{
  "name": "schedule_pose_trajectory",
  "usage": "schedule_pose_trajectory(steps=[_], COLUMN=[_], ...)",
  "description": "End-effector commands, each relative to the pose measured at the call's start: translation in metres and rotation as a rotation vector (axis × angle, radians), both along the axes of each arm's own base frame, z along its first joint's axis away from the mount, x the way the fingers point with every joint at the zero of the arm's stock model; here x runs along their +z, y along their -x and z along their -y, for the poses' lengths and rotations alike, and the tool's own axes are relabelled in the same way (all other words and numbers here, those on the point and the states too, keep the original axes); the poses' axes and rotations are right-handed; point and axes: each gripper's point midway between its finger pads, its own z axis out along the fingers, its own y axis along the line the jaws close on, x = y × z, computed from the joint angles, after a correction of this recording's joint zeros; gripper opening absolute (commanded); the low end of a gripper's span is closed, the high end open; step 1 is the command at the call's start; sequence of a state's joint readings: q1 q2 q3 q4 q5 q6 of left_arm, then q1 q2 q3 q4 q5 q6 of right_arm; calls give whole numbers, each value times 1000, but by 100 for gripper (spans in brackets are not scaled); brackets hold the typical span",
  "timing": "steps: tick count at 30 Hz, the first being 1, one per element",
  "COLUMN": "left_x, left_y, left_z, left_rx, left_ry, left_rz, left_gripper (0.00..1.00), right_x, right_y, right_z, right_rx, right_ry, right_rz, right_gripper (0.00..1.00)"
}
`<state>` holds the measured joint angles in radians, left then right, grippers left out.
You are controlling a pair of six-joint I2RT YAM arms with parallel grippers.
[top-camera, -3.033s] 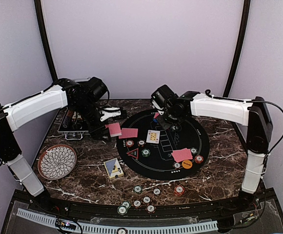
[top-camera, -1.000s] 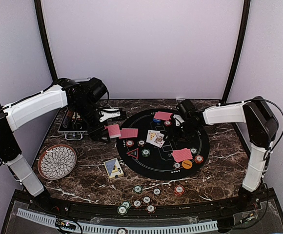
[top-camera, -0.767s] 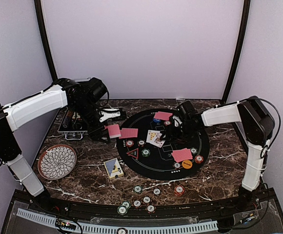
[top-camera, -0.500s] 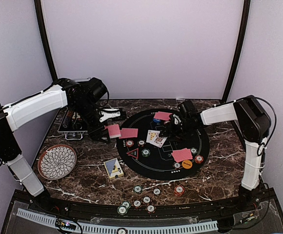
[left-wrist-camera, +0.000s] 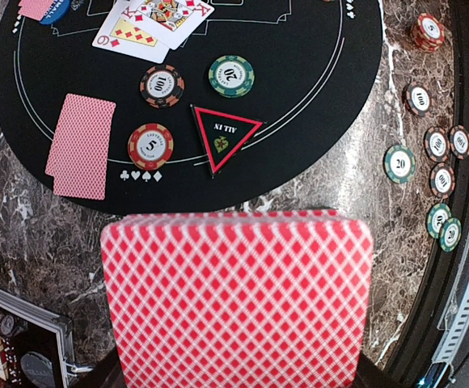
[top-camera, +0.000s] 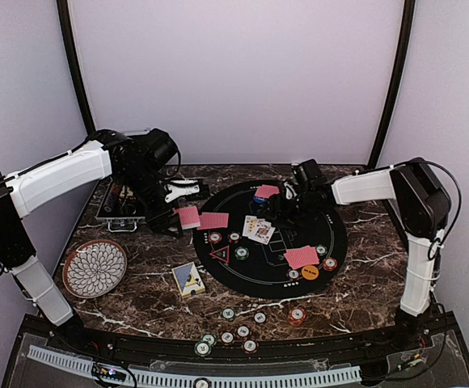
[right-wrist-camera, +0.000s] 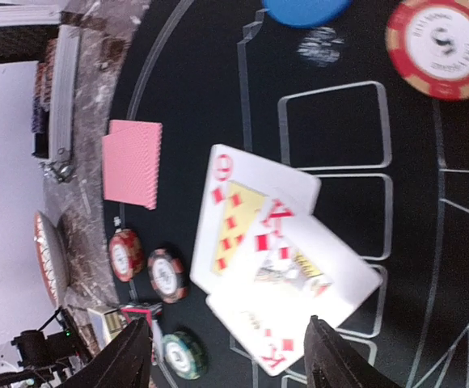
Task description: Distribute texas hold em gaming equipment
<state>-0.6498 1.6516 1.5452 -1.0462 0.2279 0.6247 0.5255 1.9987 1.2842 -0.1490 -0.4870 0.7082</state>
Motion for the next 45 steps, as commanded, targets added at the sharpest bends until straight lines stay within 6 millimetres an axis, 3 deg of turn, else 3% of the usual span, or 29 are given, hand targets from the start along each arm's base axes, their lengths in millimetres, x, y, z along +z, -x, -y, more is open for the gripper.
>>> schedule_pose_trajectory(steps=[1,5,11,15,22,45], left_x=[19,17,18,19,19,22], left_y=[2,0,0,0,-1,-1], left_z=[2,3,4,3,4,5], left_rx=[-11,-11,-11,-11,-12,-12], left_ry=[50,46,48,49,51,57], left_rz=[27,27,30,32,32,36], left_gripper=[0,0,0,0,0,0], right_x=[83,118,143,152,153,151], right_y=[19,52,81,92,107,131], right_z=[-58,-105,-142,-152,-165,-210], right_rx=[106,219,296,322,364,449], right_ry=[-230,-380,-541,-597,-628,-693], right_rz=[94,78,16,0,-33,-111], right_gripper=[68,75,80,81,82,80])
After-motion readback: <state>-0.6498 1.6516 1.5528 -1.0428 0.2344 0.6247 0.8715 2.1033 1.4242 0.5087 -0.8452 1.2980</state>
